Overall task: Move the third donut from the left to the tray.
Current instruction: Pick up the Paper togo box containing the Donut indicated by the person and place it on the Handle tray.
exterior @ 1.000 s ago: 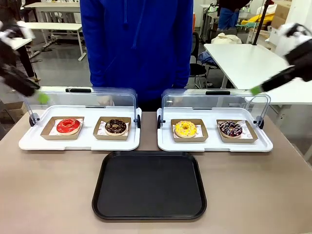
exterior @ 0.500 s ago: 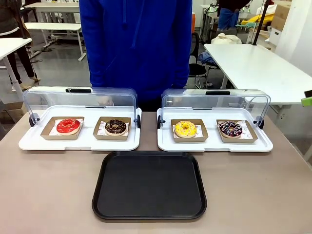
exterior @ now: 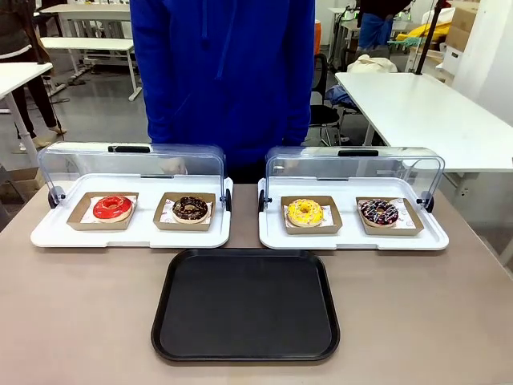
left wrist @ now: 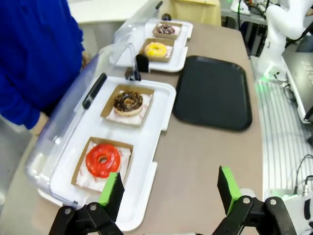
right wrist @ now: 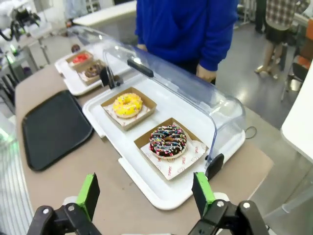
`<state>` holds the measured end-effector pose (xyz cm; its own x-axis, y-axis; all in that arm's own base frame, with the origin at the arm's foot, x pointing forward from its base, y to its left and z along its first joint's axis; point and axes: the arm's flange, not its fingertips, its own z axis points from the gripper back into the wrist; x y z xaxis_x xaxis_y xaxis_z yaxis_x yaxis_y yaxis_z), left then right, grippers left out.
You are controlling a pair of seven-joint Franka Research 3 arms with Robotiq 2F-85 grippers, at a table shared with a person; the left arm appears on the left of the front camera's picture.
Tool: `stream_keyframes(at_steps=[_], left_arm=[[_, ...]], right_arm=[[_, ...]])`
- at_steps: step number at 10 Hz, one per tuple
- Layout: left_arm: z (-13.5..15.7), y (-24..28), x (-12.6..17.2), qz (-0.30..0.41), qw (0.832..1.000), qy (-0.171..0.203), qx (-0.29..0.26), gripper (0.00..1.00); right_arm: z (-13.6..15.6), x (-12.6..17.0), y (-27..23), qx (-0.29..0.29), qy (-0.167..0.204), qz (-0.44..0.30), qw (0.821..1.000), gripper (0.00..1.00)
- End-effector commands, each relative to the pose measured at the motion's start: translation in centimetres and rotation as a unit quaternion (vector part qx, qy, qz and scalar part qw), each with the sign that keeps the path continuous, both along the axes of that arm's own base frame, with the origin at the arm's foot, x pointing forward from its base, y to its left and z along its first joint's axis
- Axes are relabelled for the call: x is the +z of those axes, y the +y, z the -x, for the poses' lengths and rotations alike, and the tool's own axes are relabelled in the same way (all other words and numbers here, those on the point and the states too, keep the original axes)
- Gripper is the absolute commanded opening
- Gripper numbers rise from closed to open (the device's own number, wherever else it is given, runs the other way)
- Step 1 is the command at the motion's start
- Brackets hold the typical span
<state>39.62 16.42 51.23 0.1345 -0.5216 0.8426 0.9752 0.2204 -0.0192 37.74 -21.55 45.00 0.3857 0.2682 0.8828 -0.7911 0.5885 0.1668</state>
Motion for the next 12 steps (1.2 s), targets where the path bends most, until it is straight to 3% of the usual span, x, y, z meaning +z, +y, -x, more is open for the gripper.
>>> stream_keyframes(at_steps=[1,6,7,8,12], left_arm=[[1.4,-1.6,0.4,0.016,1.0,-0.016,-0.006,1.0],[3.9,-3.6,0.7,0.041,0.999,-0.035,0.004,1.0],[3.7,-3.2,0.6,0.051,0.998,-0.037,0.02,1.0],[2.8,-3.2,1.0,0.026,0.999,-0.019,-0.003,1.0],[2.8,-3.2,1.0,0.026,0.999,-0.019,-0.003,1.0]], right_arm=[[-0.4,0.6,-0.4,0.012,-0.014,-0.006,1.0,1.0],[-0.3,1.2,0.2,0.028,-0.036,-0.011,0.999,1.0],[0.1,1.2,-0.1,0.013,-0.013,-0.016,1.0,1.0],[0.1,1.2,-0.1,0.013,-0.013,-0.016,1.0,1.0],[0.1,1.2,-0.1,0.013,-0.013,-0.016,1.0,1.0]])
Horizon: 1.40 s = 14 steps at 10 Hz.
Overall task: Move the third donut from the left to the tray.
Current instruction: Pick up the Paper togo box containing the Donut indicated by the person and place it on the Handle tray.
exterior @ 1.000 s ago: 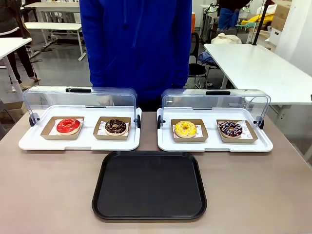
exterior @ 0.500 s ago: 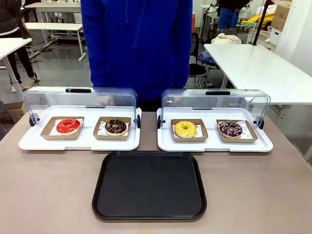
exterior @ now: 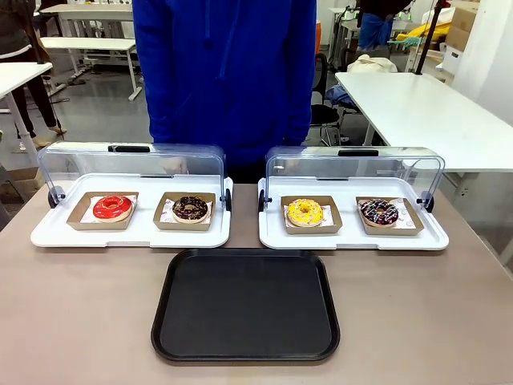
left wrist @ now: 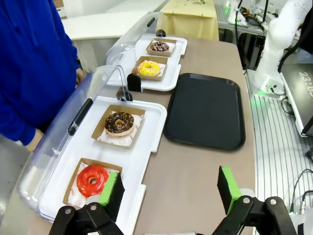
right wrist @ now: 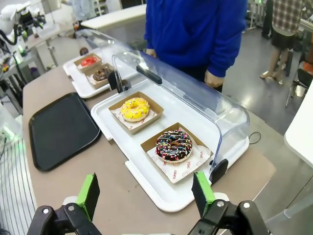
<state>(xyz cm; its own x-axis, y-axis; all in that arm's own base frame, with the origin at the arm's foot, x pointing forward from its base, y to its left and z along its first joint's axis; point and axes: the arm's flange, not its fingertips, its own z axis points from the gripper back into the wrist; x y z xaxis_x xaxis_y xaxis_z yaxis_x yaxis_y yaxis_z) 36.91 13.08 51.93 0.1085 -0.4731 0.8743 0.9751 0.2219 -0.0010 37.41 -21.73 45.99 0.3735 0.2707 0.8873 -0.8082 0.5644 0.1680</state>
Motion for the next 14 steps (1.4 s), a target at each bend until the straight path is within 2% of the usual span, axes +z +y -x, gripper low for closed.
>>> stream_keyframes(at_steps=[1,14], left_arm=[[0.06,0.19,0.28,-0.002,1.0,-0.003,-0.004,1.0],[0.06,0.19,0.28,-0.002,1.0,-0.003,-0.004,1.0]], right_arm=[[-0.27,0.2,0.05,-0.001,-0.01,-0.012,1.0,1.0],[-0.27,0.2,0.05,-0.001,-0.01,-0.012,1.0,1.0]])
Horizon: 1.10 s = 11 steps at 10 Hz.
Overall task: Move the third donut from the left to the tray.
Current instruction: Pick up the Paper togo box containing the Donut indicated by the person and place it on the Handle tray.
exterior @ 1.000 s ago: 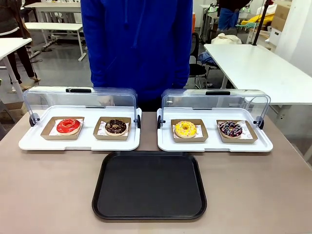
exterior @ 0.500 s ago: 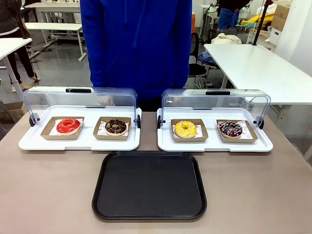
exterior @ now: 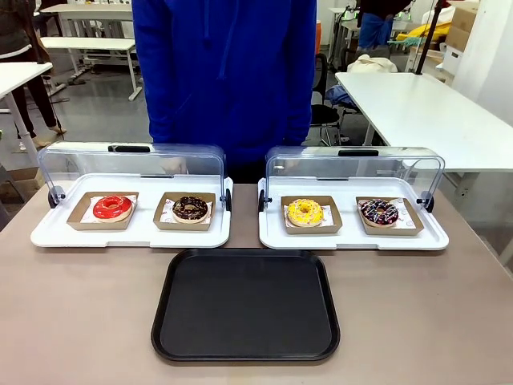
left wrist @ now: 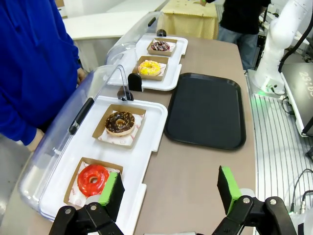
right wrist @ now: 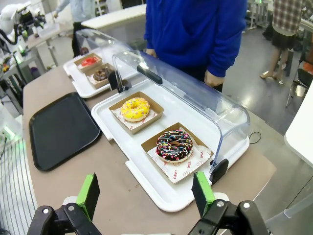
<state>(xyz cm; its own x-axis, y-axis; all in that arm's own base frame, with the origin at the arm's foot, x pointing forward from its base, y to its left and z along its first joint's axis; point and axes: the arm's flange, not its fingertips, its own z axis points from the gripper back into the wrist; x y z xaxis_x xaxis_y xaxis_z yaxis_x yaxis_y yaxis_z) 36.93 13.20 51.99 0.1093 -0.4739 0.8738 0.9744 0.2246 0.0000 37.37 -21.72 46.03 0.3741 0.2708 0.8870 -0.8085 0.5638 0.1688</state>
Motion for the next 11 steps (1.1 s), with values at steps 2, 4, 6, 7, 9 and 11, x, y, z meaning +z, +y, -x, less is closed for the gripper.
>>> stream_keyframes(at_steps=[2,4,6,7,9,11], left_arm=[[0.09,0.06,0.22,-0.002,1.0,-0.003,-0.006,1.0],[0.09,0.06,0.22,-0.002,1.0,-0.003,-0.006,1.0],[0.09,0.06,0.22,-0.002,1.0,-0.003,-0.006,1.0],[0.09,0.06,0.22,-0.002,1.0,-0.003,-0.006,1.0],[0.09,0.06,0.22,-0.002,1.0,-0.003,-0.006,1.0],[0.09,0.06,0.22,-0.002,1.0,-0.003,-0.006,1.0]], right_arm=[[-0.31,0.16,0.04,-0.001,-0.011,-0.011,1.0,1.0],[-0.31,0.16,0.04,-0.001,-0.011,-0.011,1.0,1.0],[-0.31,0.16,0.04,-0.001,-0.011,-0.011,1.0,1.0],[-0.31,0.16,0.04,-0.001,-0.011,-0.011,1.0,1.0],[-0.31,0.16,0.04,-0.001,-0.011,-0.011,1.0,1.0],[-0.31,0.16,0.04,-0.001,-0.011,-0.011,1.0,1.0]])
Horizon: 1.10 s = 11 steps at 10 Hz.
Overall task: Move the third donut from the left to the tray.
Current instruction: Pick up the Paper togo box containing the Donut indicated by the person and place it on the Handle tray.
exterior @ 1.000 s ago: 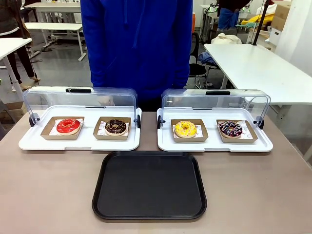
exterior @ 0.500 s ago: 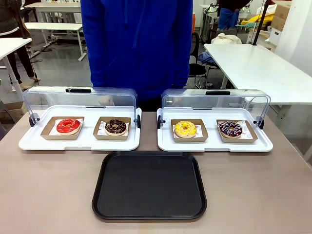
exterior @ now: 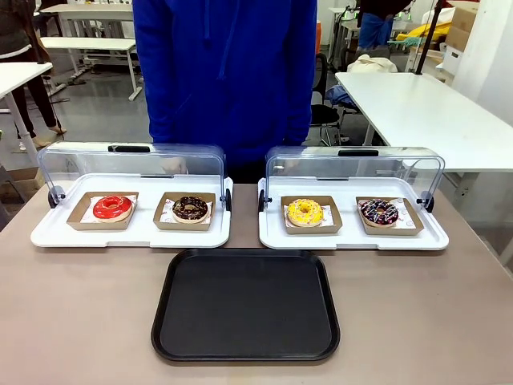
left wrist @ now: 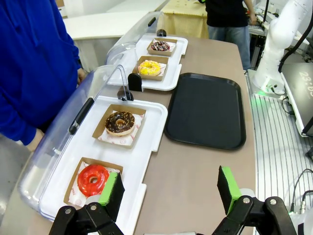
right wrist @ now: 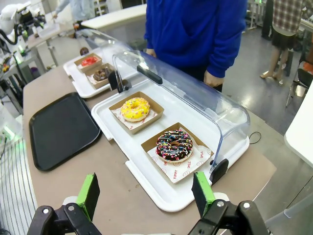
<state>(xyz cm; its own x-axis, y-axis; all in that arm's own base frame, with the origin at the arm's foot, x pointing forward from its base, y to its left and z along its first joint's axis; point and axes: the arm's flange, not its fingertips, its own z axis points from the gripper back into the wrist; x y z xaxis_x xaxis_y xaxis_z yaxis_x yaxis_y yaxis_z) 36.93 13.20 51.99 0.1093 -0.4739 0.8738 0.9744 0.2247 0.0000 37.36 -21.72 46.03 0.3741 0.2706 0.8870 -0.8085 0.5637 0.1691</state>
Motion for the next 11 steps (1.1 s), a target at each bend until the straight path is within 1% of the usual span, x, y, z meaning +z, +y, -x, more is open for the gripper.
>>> stream_keyframes(at_steps=[1,11], left_arm=[[0.09,0.06,0.22,-0.002,1.0,-0.003,-0.006,1.0],[0.09,0.06,0.22,-0.002,1.0,-0.003,-0.006,1.0]], right_arm=[[-0.32,0.16,0.05,-0.001,-0.011,-0.011,1.0,1.0],[-0.32,0.16,0.05,-0.001,-0.011,-0.011,1.0,1.0]])
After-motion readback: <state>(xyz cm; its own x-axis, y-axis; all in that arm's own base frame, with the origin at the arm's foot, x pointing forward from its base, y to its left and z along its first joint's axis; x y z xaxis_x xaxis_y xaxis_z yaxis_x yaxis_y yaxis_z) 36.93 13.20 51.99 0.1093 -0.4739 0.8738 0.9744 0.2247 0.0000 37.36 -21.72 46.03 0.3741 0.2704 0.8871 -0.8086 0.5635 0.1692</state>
